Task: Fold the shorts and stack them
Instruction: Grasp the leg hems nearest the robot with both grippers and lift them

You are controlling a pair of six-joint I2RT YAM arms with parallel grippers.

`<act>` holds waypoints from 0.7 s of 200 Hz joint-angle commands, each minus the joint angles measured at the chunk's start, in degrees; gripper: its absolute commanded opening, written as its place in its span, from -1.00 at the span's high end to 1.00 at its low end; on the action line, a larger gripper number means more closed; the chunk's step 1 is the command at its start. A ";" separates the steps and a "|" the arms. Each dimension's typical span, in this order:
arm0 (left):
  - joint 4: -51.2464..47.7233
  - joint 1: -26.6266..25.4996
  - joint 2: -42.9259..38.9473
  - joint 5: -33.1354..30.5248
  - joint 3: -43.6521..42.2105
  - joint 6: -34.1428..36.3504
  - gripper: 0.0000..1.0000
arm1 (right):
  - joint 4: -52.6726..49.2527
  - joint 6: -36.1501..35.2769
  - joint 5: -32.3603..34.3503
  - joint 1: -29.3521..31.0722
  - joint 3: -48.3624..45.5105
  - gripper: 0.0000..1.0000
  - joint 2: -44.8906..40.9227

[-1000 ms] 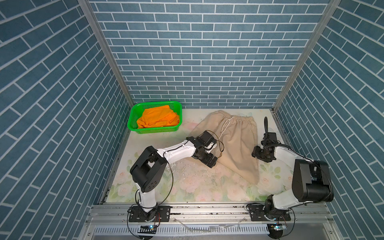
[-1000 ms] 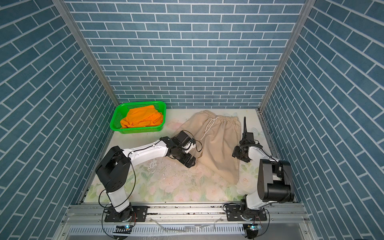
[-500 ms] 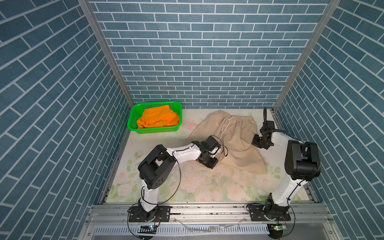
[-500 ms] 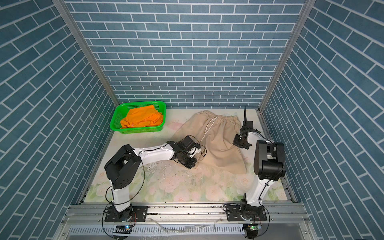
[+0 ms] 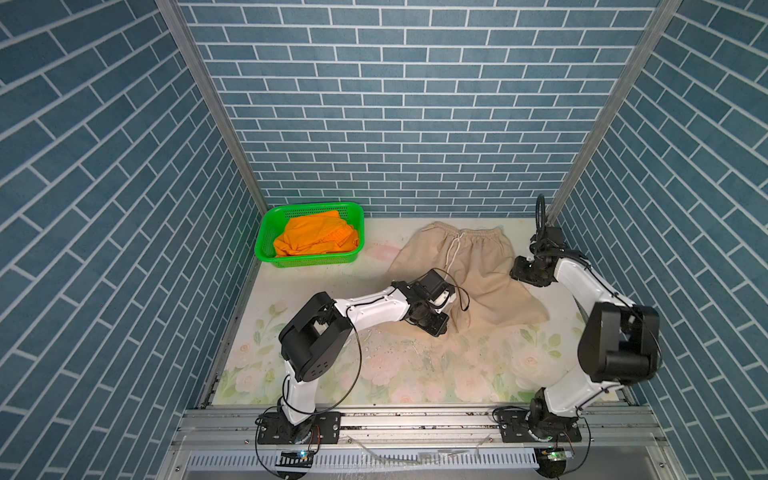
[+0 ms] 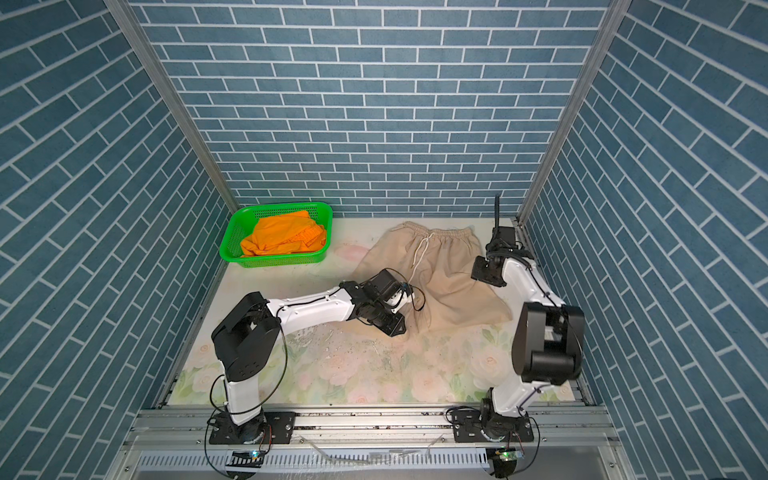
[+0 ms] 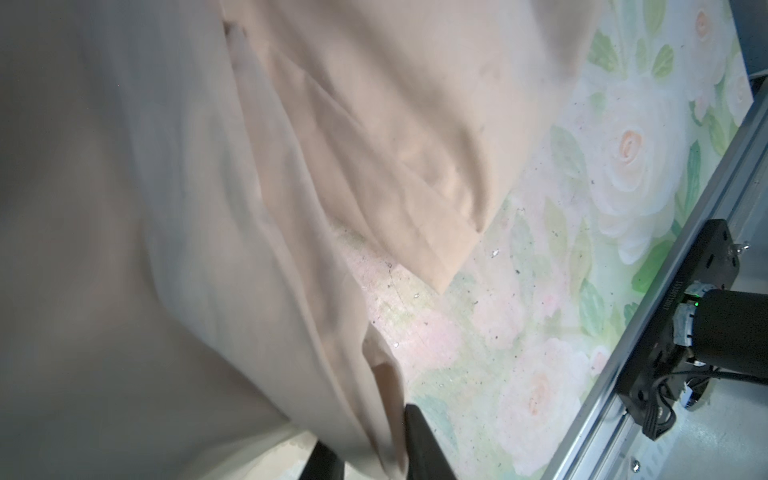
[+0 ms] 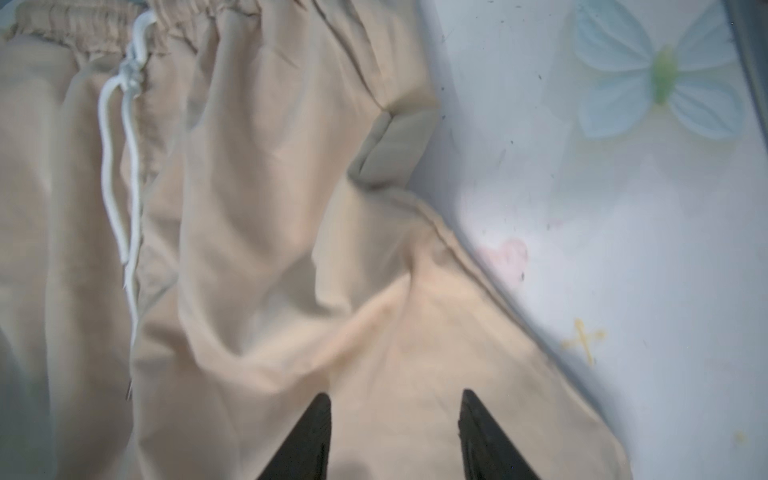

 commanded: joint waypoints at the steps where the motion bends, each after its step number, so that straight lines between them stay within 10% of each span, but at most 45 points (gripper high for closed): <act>1: 1.09 -0.13 1.56 2.13 1.71 -0.60 0.51 | -4.99 4.65 5.83 8.03 -7.61 -0.06 -10.53; 27: 0.99 -0.17 1.23 3.86 1.32 -0.17 0.61 | -3.66 16.31 3.51 17.18 -18.72 -0.07 -20.49; 54: -5.30 1.55 -2.82 0.10 3.40 2.50 -0.98 | -1.22 22.94 4.05 18.22 -26.28 -0.08 -27.26; 140: -10.03 18.78 3.60 -17.95 19.02 6.00 -0.99 | 7.72 29.64 -0.60 24.79 -33.66 -0.17 -26.86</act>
